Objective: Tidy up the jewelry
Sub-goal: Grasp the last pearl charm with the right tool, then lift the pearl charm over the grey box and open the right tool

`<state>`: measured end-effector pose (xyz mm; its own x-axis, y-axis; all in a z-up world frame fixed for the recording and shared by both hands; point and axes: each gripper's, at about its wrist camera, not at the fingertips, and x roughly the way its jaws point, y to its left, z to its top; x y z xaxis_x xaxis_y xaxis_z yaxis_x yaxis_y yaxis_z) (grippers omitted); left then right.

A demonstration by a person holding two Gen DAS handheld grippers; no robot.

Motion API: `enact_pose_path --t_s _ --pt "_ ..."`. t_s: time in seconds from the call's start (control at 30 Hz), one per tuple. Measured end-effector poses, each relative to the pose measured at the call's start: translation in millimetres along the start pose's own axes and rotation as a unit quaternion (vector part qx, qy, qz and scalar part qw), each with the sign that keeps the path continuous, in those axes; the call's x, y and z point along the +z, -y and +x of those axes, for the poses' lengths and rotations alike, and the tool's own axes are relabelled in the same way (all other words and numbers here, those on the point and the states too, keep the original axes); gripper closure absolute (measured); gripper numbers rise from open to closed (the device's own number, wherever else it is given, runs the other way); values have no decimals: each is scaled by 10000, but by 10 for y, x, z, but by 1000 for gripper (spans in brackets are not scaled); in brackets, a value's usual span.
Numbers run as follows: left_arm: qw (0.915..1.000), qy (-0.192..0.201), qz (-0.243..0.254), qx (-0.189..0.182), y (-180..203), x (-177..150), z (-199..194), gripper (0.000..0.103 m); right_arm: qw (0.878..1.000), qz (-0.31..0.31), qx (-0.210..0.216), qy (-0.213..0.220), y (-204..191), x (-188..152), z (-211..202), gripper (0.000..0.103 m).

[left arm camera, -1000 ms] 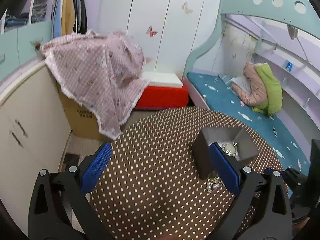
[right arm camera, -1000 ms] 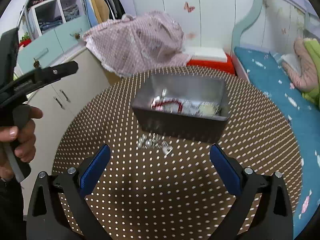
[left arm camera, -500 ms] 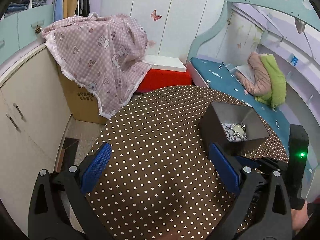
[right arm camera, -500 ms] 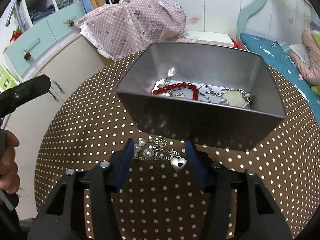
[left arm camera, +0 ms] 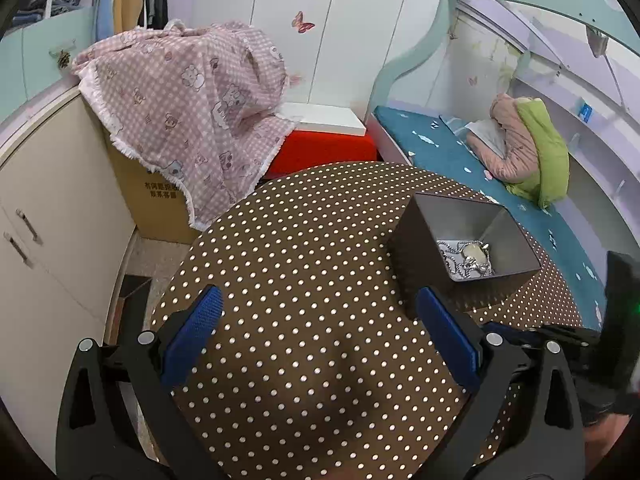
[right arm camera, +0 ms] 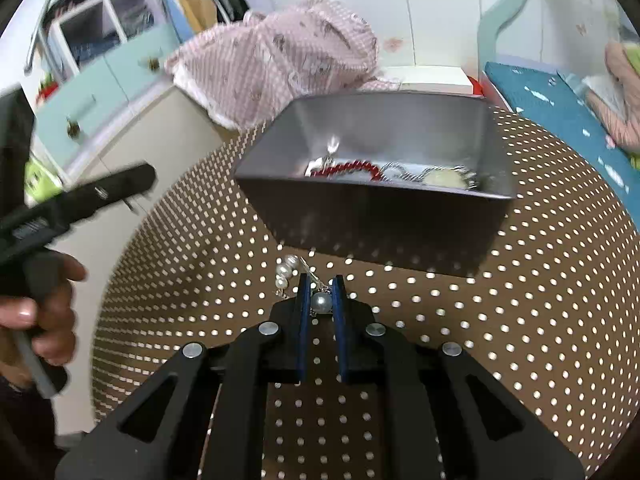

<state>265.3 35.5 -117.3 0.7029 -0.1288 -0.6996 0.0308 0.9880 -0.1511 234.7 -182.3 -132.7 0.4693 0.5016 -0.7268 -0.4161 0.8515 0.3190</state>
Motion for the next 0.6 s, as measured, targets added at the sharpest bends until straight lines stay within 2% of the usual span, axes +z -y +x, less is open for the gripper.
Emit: enact_pose_path --t_s 0.2,0.37,0.6 --pt "9998 97 129 -89 130 134 34 5 9986 212 370 303 43 100 -340 94" --pt "9994 128 256 -180 287 283 154 5 9969 242 520 544 28 219 -555 94" --pt "9995 -90 303 -23 471 378 608 5 9959 193 516 721 16 254 -724 94"
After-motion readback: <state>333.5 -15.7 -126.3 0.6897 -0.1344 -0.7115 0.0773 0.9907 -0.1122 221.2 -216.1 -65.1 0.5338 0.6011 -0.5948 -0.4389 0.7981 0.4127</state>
